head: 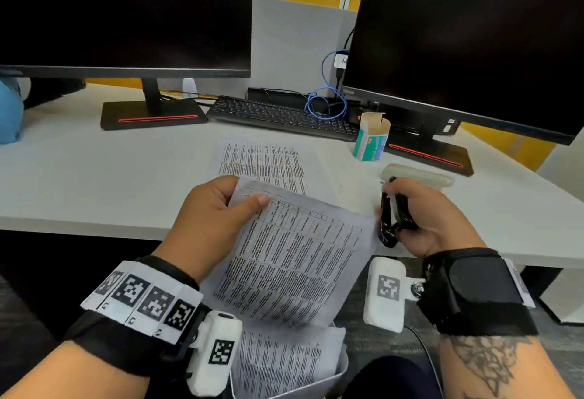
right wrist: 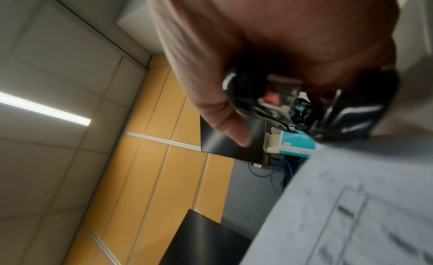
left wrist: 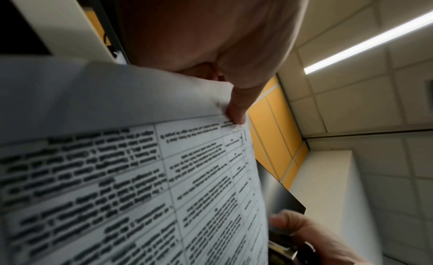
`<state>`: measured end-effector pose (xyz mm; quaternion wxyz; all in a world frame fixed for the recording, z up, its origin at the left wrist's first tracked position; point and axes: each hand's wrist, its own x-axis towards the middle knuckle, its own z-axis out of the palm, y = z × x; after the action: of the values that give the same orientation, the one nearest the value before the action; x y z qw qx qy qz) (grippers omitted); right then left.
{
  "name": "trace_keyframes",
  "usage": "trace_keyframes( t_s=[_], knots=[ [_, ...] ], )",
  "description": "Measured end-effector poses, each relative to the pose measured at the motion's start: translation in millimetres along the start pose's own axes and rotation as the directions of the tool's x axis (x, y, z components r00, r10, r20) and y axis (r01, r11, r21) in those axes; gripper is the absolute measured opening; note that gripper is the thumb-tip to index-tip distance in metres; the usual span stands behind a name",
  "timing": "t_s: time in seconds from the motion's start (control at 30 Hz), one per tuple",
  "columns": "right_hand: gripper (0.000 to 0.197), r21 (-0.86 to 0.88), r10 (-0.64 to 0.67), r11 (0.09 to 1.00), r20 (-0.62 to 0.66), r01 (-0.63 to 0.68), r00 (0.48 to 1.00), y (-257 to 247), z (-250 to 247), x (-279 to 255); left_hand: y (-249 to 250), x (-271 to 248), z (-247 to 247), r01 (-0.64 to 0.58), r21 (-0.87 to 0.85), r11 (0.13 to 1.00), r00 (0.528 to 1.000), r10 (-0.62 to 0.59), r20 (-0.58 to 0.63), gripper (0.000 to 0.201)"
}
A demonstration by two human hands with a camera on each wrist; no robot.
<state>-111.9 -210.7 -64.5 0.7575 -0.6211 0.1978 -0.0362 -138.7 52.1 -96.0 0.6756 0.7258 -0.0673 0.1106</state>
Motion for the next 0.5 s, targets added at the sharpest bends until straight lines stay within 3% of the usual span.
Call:
trace_keyframes(
  t_s=[0.1,0.2,0.3,0.37,0.43,0.5],
  knots=[
    [0.020,-0.181,-0.068,0.981,-0.019,0.064,0.997,1,-1,12,-4,3,-3,0.016,-0.029,0.999,1.000,-0.017,-0.018,0.008],
    [0.022,-0.392,-0.166,0.907,0.007,0.155,0.986,3,4,21,-7,3,-3,0.026,-0.045,0.999,1.000,-0.026,-0.015,0.008],
    [0.050,-0.584,-0.283,0.772,0.040,0.252,0.958,1,8,26,-8,2,-2,0.014,-0.046,0.999,1.000,-0.014,-0.012,0.008],
    [0.053,-0.712,-0.430,0.619,0.047,0.332,0.902,-4,10,13,-7,2,-3,0.007,-0.071,0.997,1.000,-0.007,-0.007,0.008],
    [0.044,-0.710,-0.579,0.512,0.130,0.483,0.805,-9,12,-9,-8,2,-6,0.003,-0.098,0.995,1.000,-0.002,0.003,0.008],
    [0.040,-0.667,-0.555,0.446,0.317,0.597,0.769,-14,16,-36,-9,2,-8,0.015,-0.144,0.989,1.000,-0.014,0.008,0.009]
  ],
)
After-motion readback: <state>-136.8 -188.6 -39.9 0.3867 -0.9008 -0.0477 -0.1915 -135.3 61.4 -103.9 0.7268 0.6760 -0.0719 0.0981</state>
